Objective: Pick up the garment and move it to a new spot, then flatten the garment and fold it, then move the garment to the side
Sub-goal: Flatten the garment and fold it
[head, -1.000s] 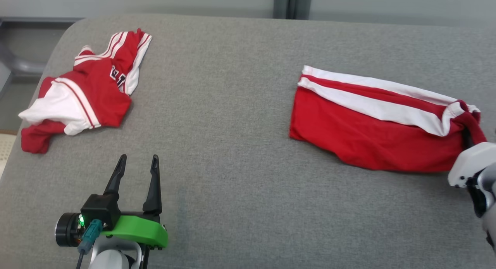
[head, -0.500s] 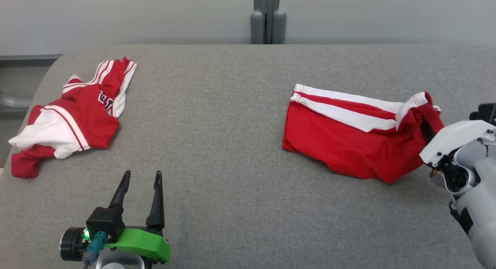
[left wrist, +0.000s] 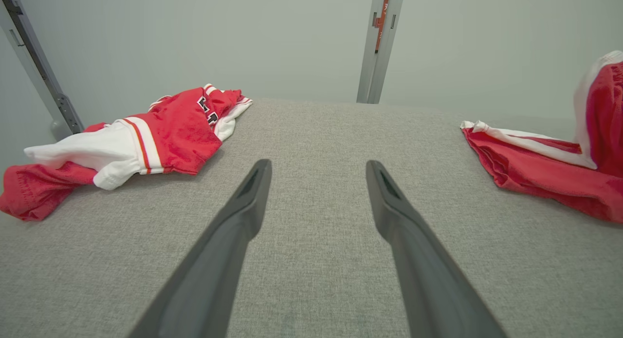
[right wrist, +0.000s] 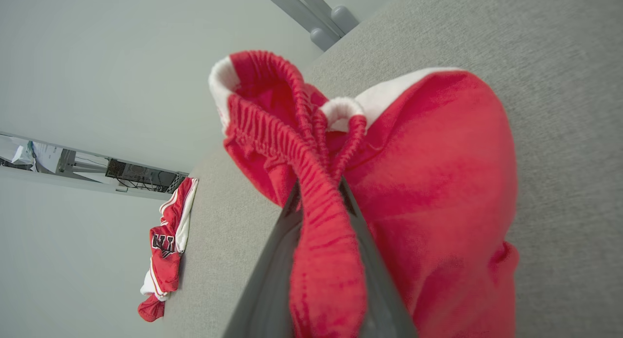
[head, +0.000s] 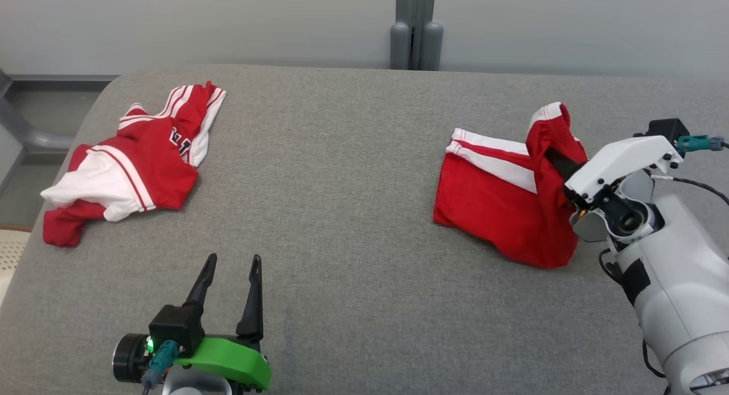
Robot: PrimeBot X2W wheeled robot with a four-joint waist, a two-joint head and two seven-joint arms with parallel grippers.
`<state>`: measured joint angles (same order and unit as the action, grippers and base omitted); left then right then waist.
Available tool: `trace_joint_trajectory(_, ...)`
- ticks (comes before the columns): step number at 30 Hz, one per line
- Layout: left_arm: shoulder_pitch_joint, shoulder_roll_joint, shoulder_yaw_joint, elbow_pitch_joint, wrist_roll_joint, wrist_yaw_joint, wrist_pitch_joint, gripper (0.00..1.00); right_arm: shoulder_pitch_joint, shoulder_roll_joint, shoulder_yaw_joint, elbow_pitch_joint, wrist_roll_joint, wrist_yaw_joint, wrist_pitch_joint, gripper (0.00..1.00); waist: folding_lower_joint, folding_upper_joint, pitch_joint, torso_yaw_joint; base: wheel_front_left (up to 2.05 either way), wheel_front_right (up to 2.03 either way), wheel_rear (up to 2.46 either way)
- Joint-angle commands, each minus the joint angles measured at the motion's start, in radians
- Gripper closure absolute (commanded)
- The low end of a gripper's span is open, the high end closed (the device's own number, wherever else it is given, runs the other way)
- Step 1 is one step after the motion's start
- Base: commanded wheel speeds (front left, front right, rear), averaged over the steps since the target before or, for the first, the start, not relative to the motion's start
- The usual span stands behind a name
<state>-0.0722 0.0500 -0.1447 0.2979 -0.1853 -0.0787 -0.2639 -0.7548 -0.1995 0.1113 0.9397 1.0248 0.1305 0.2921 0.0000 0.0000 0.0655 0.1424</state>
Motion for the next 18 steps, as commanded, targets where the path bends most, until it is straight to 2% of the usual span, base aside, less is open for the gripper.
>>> trace_joint_trajectory(1, -0.013, 0.001, -0.007, 0.002, -0.010, 0.004, -0.001, 0.00, -0.017, 0.008, 0.001, 0.010, -0.005, 0.000, 0.000, 1.00, 0.0000, 0.0000, 0.007, 0.020, 0.00, 0.00, 0.00)
trace_joint_trajectory(11, -0.046, 0.001, -0.068, 0.002, -0.040, 0.024, -0.001, 0.00, -0.102, 0.077, -0.022, 0.136, -0.034, 0.000, -0.075, 1.00, 0.0000, 0.0000, 0.051, 0.080, 0.00, 0.00, 0.00)
trace_joint_trajectory(14, -0.056, 0.001, -0.083, 0.004, -0.046, 0.030, -0.001, 0.00, -0.121, 0.080, -0.013, 0.176, -0.061, 0.000, -0.106, 1.00, 0.0000, 0.0000, 0.062, 0.092, 0.00, 0.00, 0.00)
trace_joint_trajectory(15, -0.060, 0.001, -0.091, 0.005, -0.049, 0.031, -0.001, 0.00, -0.123, 0.079, -0.005, 0.191, -0.075, 0.000, -0.118, 0.69, 0.0000, 0.0000, 0.064, 0.095, 0.00, 0.00, 0.00)
trace_joint_trajectory(16, -0.062, 0.001, -0.095, 0.007, -0.050, 0.034, -0.001, 0.00, -0.124, 0.082, -0.003, 0.199, -0.079, 0.000, -0.126, 0.28, 0.0000, 0.0000, 0.065, 0.097, 0.00, 0.00, 0.00)
trace_joint_trajectory(17, -0.064, 0.001, -0.098, 0.008, -0.053, 0.036, -0.001, 0.00, -0.123, 0.084, 0.001, 0.206, -0.084, 0.000, -0.135, 0.00, 0.0000, 0.0000, 0.066, 0.099, 0.00, 0.00, 0.00)
trace_joint_trajectory(18, -0.065, 0.001, -0.099, 0.009, -0.053, 0.036, -0.001, 0.00, -0.123, 0.084, 0.008, 0.203, -0.092, 0.000, -0.143, 0.00, 0.0000, 0.0000, 0.066, 0.099, 0.00, 0.00, 0.00)
